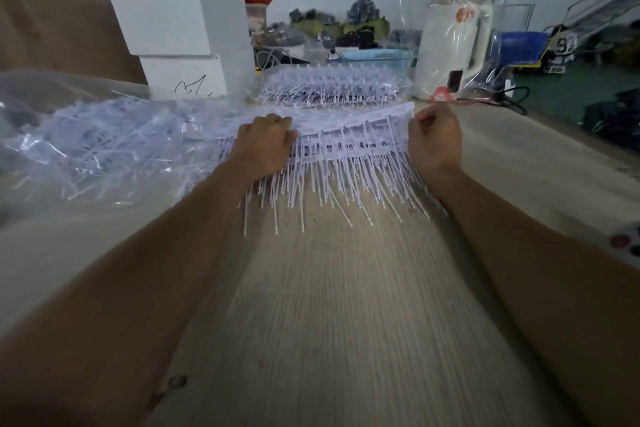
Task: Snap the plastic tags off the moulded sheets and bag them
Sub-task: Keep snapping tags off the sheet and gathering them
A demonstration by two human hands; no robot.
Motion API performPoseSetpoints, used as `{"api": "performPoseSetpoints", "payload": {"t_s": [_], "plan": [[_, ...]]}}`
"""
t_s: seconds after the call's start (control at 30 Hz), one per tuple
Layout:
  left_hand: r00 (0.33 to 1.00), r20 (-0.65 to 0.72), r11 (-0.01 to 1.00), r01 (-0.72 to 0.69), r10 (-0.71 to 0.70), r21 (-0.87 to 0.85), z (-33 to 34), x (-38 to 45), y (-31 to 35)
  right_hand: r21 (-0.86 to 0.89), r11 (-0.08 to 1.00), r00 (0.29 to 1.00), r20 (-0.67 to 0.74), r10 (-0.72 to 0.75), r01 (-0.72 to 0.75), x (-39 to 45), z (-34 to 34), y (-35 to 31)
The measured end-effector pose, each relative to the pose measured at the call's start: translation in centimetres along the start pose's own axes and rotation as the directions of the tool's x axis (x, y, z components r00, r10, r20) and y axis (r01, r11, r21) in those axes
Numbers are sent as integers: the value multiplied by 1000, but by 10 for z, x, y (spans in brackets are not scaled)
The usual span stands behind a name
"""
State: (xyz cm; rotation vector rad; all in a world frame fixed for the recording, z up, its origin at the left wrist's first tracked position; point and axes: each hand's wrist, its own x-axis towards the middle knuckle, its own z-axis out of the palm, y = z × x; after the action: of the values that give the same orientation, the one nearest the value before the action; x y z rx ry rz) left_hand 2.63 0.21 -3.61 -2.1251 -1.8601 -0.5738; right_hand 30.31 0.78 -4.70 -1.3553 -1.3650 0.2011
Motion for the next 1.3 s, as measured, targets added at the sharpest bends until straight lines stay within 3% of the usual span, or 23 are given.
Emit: {"api": "performPoseSetpoints", "payload": {"t_s": [0.1, 0.3, 0.5, 0.93, 1.03, 1.3], "plan": [[999, -26, 997, -32, 31, -71, -1, -1, 1, -91, 981, 982, -61, -178, 172, -7, -2, -6], [994, -91, 980, -74, 57, -186, -7, 0, 11, 20, 944, 931, -174, -322, 330, -14, -3, -21], [975, -213, 887, -42, -65, -460, -35, 9, 14, 116, 964, 949, -237, -206, 239, -6, -6, -11], [976, -214, 858, -74, -42, -508, -65, 12, 19, 156, 967, 954, -253, -159, 203, -7, -6, -11], [979, -204, 855, -105, -1, -508, -68, 12, 28, 135, 956, 934, -286, -213, 260, -7, -8, -13], [967, -80, 810, -246, 241, -532, -73, 8, 102, 64, 893, 881, -209, -424, 445, -20, -2, -31]]}}
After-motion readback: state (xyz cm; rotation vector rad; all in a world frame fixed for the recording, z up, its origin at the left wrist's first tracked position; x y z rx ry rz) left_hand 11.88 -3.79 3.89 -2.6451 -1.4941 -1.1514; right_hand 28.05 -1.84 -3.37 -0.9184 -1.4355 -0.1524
